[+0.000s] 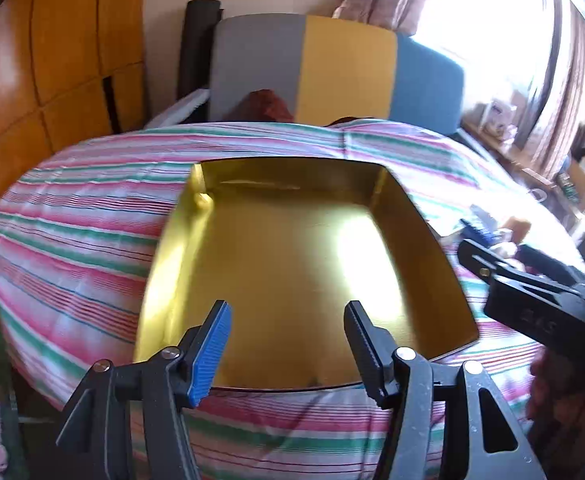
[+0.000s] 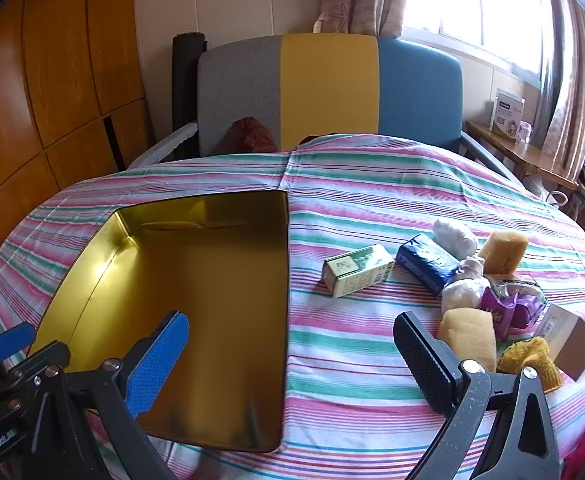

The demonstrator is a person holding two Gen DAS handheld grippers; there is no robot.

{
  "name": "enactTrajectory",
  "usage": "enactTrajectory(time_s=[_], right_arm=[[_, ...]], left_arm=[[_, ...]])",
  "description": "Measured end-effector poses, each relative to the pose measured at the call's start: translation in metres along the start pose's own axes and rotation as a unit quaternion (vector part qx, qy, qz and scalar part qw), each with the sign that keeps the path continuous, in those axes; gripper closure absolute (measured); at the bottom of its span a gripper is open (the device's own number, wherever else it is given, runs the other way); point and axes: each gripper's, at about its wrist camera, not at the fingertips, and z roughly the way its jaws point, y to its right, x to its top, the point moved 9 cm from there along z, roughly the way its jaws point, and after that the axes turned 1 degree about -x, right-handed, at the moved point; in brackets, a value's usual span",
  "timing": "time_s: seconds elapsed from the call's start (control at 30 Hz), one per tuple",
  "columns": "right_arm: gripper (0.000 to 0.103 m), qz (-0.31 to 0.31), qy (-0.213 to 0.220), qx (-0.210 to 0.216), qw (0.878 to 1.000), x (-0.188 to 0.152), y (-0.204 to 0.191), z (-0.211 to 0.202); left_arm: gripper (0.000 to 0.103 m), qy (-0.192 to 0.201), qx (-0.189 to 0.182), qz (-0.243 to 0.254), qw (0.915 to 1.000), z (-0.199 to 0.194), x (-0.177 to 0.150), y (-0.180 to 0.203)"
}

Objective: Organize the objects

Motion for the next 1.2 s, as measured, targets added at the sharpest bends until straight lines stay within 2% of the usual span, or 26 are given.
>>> enactTrajectory(time_s=[0.03, 0.13, 0.23, 0.3, 0.47, 0.57, 0.67, 0.73, 0.8, 0.93, 1.0, 1.1, 1.2], right_arm=[[0.000, 0.000, -0.005, 0.001, 1.000, 0.001, 0.002, 0.001], [0.000, 0.005, -0.025, 0.019, 0.999, 0.004, 0.009, 0.006], [0.000, 0.018, -0.037, 0.028, 0.999, 0.013, 0.028, 0.008], [0.000, 0.035, -0.045, 0.033, 0.998, 0.019, 0.049, 0.011], [0.000, 0.075, -0.065, -0.003, 0.995, 0.030, 0.125, 0.027], [0.000, 0.101, -0.077, -0.013, 0.992, 0.024, 0.164, 0.040], [0.000, 0.140, -0.076, -0.019, 0.987, 0.015, 0.192, 0.049], [0.000, 0.165, -0.085, -0.020, 0.982, 0.011, 0.201, 0.052], [0.000, 0.184, -0.076, -0.002, 0.980, 0.015, 0.204, 0.050], [0.000, 0.184, -0.070, 0.001, 0.980, 0.019, 0.203, 0.046], [0.000, 0.193, -0.067, 0.004, 0.979, 0.020, 0.206, 0.044], [0.000, 0.206, -0.061, 0.005, 0.977, 0.021, 0.213, 0.042], [0.000, 0.217, -0.061, 0.009, 0.974, 0.022, 0.218, 0.043]], left_arm=[[0.039, -0.006, -0.015, -0.004, 0.9999, 0.000, -0.001, 0.002], [0.039, -0.022, -0.027, -0.020, 0.9992, 0.004, -0.004, 0.004], [0.039, -0.024, -0.021, -0.027, 0.9991, 0.006, -0.003, 0.002], [0.039, -0.024, -0.023, -0.024, 0.9992, 0.008, -0.003, 0.004], [0.039, -0.028, -0.045, -0.012, 0.9985, 0.011, 0.002, 0.015], [0.033, -0.031, -0.061, 0.009, 0.9977, 0.014, 0.010, 0.032], [0.032, -0.034, -0.067, 0.048, 0.9961, 0.018, 0.023, 0.056], [0.032, -0.037, -0.077, 0.069, 0.9940, 0.021, 0.031, 0.072], [0.032, -0.037, -0.080, 0.093, 0.9918, 0.027, 0.041, 0.091], [0.033, -0.043, -0.092, 0.151, 0.9833, 0.044, 0.058, 0.133], [0.033, -0.039, -0.099, 0.198, 0.9743, 0.058, 0.064, 0.161], [0.034, -0.057, -0.109, 0.241, 0.9625, 0.085, 0.068, 0.191], [0.037, -0.065, -0.100, 0.280, 0.9525, 0.110, 0.069, 0.211]])
